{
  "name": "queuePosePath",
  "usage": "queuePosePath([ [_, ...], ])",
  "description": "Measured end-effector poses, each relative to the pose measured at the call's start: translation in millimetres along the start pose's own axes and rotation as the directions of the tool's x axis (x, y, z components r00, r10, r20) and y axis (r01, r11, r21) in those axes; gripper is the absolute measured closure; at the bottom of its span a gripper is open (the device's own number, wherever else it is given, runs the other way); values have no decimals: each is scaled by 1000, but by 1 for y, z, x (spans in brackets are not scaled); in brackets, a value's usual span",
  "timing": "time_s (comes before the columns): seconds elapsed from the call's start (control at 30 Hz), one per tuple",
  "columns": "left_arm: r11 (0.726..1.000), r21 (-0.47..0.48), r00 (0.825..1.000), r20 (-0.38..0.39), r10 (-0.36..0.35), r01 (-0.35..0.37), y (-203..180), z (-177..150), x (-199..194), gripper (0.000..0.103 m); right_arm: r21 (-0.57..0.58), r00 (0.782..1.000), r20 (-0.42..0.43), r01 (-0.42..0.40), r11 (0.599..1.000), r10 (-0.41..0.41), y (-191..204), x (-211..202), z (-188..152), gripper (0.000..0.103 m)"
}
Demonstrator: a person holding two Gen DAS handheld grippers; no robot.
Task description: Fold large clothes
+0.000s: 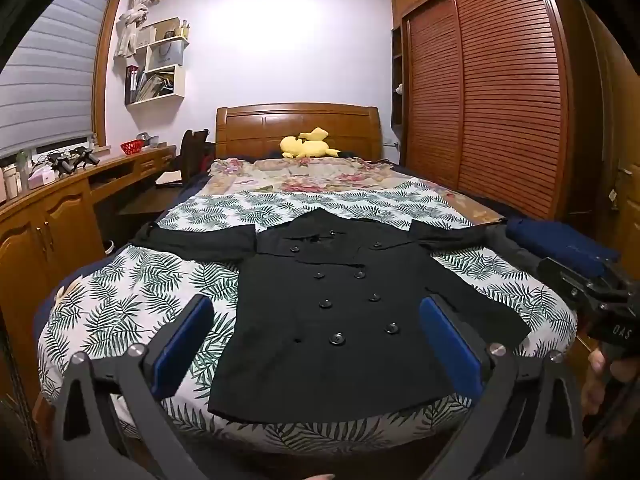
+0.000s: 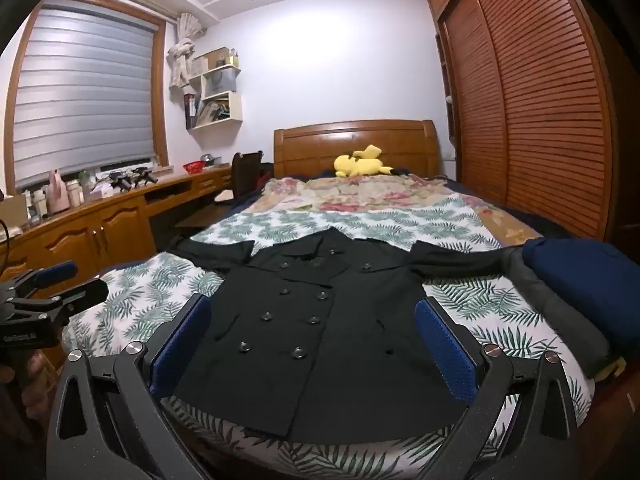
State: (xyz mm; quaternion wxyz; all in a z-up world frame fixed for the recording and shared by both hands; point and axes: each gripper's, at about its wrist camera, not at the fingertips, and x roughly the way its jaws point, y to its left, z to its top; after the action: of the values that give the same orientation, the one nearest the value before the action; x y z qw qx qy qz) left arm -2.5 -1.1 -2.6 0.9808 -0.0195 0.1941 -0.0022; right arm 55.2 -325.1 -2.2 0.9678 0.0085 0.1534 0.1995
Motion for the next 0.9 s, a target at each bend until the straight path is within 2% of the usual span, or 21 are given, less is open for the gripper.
queuePosePath([
  [0.9, 1000, 17, 1000, 26, 2, -2, -9, 5, -12, 0, -6, 1000, 5, -3, 1000, 3, 1, -4, 0, 0],
])
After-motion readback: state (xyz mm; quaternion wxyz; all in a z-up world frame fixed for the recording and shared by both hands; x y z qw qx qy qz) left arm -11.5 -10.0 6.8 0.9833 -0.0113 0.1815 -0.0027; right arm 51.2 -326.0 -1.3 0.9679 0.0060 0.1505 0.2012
